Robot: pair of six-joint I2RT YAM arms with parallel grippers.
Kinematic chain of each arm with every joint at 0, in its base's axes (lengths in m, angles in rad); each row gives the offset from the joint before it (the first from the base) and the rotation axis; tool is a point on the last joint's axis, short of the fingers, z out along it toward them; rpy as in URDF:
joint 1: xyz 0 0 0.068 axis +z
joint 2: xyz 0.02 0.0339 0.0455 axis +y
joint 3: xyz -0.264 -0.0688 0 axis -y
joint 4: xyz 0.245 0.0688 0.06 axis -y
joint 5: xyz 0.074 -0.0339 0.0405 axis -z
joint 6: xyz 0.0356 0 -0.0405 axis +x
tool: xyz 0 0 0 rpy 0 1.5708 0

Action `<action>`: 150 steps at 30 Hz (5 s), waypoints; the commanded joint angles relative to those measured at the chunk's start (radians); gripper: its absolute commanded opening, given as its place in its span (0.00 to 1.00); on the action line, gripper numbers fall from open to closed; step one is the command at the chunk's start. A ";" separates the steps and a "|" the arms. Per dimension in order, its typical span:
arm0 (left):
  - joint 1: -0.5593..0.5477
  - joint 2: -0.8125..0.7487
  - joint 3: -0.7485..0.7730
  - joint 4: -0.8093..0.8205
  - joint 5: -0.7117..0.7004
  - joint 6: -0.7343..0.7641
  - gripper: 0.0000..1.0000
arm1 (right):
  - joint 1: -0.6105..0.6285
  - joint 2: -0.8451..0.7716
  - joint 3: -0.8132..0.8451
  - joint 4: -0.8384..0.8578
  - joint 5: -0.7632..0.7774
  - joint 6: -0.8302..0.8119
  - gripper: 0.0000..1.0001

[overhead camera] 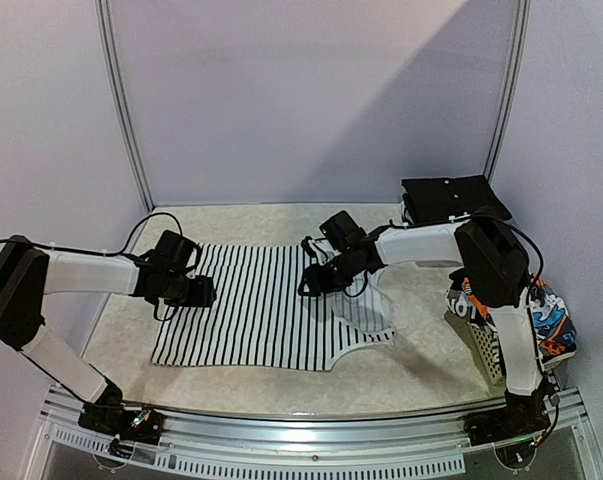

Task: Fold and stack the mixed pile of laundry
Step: Adjust the flattened tank top at the center of the board, then pick up the flattened tank top from the center of the board, then fold the flattened tank top at the center of the board.

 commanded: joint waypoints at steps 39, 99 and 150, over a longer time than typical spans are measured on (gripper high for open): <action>-0.243 -0.203 -0.014 -0.355 -0.293 -0.164 0.64 | -0.094 -0.167 -0.029 -0.155 -0.049 -0.168 0.63; -0.390 -0.402 -0.292 -0.254 -0.285 -0.328 0.00 | 0.185 -0.639 -0.839 0.125 0.249 0.116 0.61; -0.375 -0.297 -0.089 -0.377 -0.342 -0.211 0.00 | 0.180 -0.545 -0.507 -0.224 0.470 0.057 0.00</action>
